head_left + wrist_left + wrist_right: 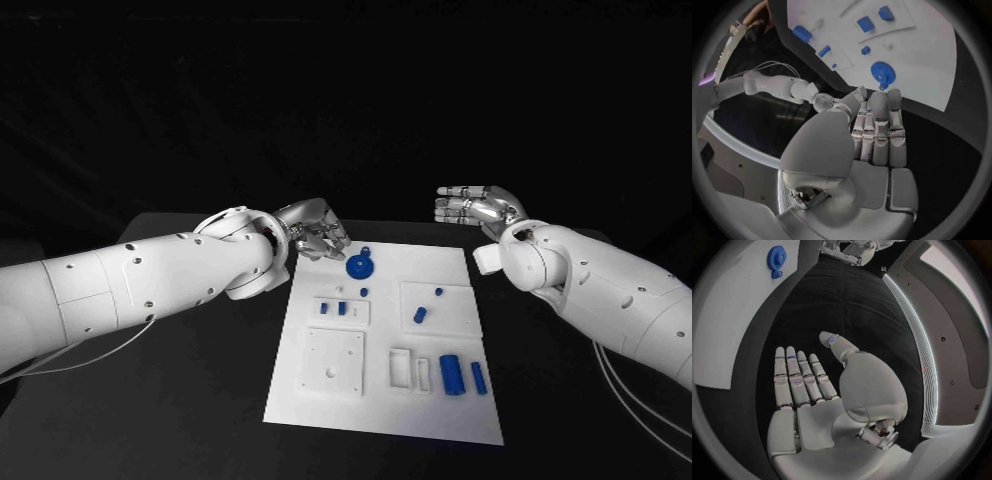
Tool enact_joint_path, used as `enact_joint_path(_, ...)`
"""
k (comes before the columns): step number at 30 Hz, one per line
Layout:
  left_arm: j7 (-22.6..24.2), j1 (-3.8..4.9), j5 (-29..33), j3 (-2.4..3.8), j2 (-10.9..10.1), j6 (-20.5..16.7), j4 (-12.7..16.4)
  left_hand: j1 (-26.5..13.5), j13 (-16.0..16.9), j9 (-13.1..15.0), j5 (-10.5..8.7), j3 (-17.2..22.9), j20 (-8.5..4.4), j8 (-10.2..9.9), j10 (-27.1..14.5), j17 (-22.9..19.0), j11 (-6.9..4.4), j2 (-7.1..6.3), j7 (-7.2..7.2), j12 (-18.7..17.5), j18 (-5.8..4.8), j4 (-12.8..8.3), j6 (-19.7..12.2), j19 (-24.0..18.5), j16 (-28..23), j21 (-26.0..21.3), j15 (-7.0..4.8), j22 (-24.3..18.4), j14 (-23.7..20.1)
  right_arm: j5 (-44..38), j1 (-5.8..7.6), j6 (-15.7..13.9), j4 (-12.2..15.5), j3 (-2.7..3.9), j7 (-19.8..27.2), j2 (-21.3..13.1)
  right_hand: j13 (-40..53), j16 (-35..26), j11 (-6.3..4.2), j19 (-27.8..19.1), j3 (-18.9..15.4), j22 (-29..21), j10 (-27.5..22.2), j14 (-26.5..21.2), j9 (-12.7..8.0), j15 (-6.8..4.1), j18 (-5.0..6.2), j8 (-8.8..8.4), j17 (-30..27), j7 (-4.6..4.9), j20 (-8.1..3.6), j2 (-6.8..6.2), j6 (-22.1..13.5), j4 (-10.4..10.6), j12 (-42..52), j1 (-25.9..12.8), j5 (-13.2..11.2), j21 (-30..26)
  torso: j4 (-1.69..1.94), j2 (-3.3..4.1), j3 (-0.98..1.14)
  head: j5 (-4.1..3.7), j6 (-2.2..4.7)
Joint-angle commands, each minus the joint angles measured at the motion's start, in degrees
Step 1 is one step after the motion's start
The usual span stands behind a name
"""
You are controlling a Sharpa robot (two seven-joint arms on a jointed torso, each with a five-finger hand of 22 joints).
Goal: Assemble the parts on the task board
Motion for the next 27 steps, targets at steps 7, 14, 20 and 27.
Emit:
enact_joint_path(7,6.3,-1.38,-14.74,-1.23,3.34,-1.52,-2.21,-1.03,-0.05,0.04,-0.59,0.43,0.16,-0.22,-1.0,0.81,-0.05,-1.37,-0.41,-0.22,1.24,0.29,-0.01,1.48,1.83,1.52,-0.24,1.17,1.93,-1.58,-0.1,-0.26,0.99,0.01,1.03,0.21,-0.05,-0.35,-0.12,0.23,0.08,-0.03,0.4,0.28,-0.04,-0.08,-0.38,-0.26,-0.07,-0.12,-0.05,0.07,0.09,0.0,-0.25,-0.73,0.38,-0.07,-0.05,0.07,-0.12,-0.26,0.06)
enact_joint_path(14,6.82,-2.96,-19.24,-1.42,5.53,-0.8,-4.32,-0.95,-0.06,-0.04,-0.42,0.78,0.12,-0.31,-1.8,1.17,0.13,-1.81,-0.35,-0.25,1.35,0.34,-0.28,2.09,2.74,2.13,-0.25,1.24,2.38,-2.25,-0.14,-0.55,1.28,0.01,1.24,0.33,-0.05,-0.35,-0.15,0.35,0.0,-0.02,0.55,0.37,-0.04,-0.08,-0.37,-0.25,-0.06,-0.11,-0.07,0.08,0.12,0.14,-0.24,-0.8,0.35,-0.05,0.06,0.07,-0.12,-0.56,0.18)
enact_joint_path(20,6.84,-3.84,-21.47,-1.44,7.24,0.39,-5.79,-1.1,-0.06,-0.05,-0.44,1.2,0.01,-0.3,-1.96,1.41,0.06,-1.87,-0.39,-0.25,1.37,0.24,-0.51,2.25,3.45,2.93,-0.42,1.27,2.65,-2.52,-0.14,-0.65,1.46,0.01,1.31,0.48,-0.05,-0.35,-0.16,0.35,-0.01,-0.02,0.57,0.38,-0.04,-0.08,-0.37,-0.25,-0.06,-0.11,-0.08,0.08,0.11,0.14,-0.24,-0.79,0.36,-0.05,-0.03,0.09,-0.08,-0.63,0.16)
enact_joint_path(27,6.18,-4.62,-23.11,-1.44,8.34,1.56,-7.16,-1.33,-0.06,-0.09,-0.42,1.47,-0.2,-0.35,-2.46,1.39,0.06,-2.07,-0.42,-0.26,1.13,0.06,-0.92,2.03,3.67,3.67,-0.59,1.23,2.46,-2.61,-0.15,-0.66,1.64,0.01,1.31,0.49,-0.05,-0.35,-0.16,0.35,-0.01,-0.02,0.57,0.38,-0.04,-0.08,-0.37,-0.25,-0.06,-0.11,-0.08,0.08,0.11,0.14,-0.24,-0.79,0.36,-0.05,-0.03,0.1,-0.01,-0.71,0.06)
